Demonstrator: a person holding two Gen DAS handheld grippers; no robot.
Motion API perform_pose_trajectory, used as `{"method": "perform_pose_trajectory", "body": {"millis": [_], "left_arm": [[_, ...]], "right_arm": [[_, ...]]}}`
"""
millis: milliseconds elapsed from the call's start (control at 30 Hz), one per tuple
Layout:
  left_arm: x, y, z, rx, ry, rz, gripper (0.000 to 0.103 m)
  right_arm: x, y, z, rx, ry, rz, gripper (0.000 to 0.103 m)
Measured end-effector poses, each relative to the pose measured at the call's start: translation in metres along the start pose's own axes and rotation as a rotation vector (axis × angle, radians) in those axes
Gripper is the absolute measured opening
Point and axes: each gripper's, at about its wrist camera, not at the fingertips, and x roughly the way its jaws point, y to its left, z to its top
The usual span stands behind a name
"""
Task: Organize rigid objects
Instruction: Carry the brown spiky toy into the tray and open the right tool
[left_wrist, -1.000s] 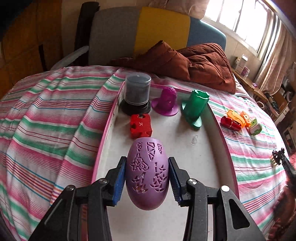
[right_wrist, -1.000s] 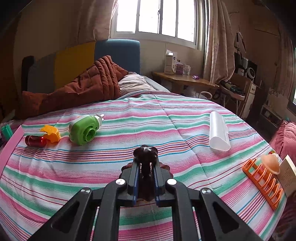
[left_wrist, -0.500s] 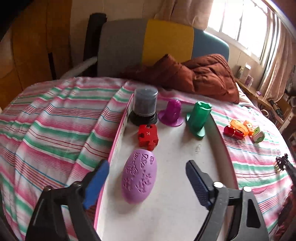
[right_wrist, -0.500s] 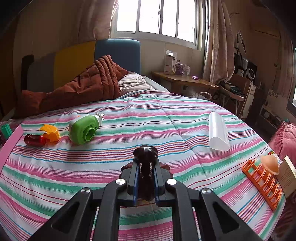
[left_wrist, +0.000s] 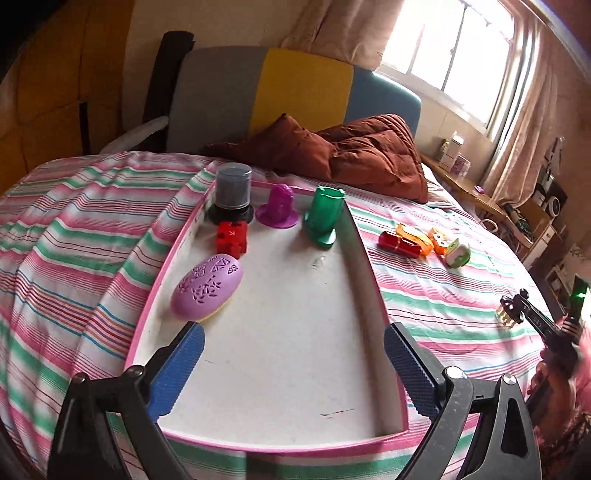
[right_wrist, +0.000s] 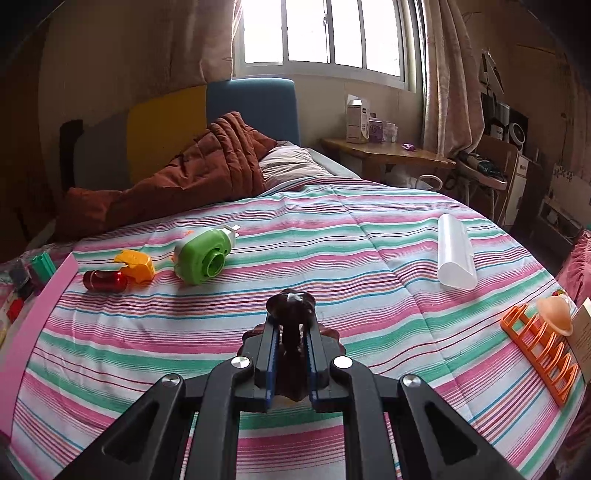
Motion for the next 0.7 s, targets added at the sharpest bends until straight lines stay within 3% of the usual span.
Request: {"method": "perform_pose_trajectory", "body": {"millis": [367, 700], "left_arm": [[-0.002, 0.004, -0.004, -0.041, 0.019, -0.026, 0.100], [-0.013, 0.015, -0.007, -0.028, -0.001, -0.010, 0.100]], "right_arm": [[-0.017, 0.045, 0.000, 0.023, 0.035, 0.172, 0.011], [-0.033, 0.158, 0.028, -0.087, 0.062, 0.455, 0.011]]}}
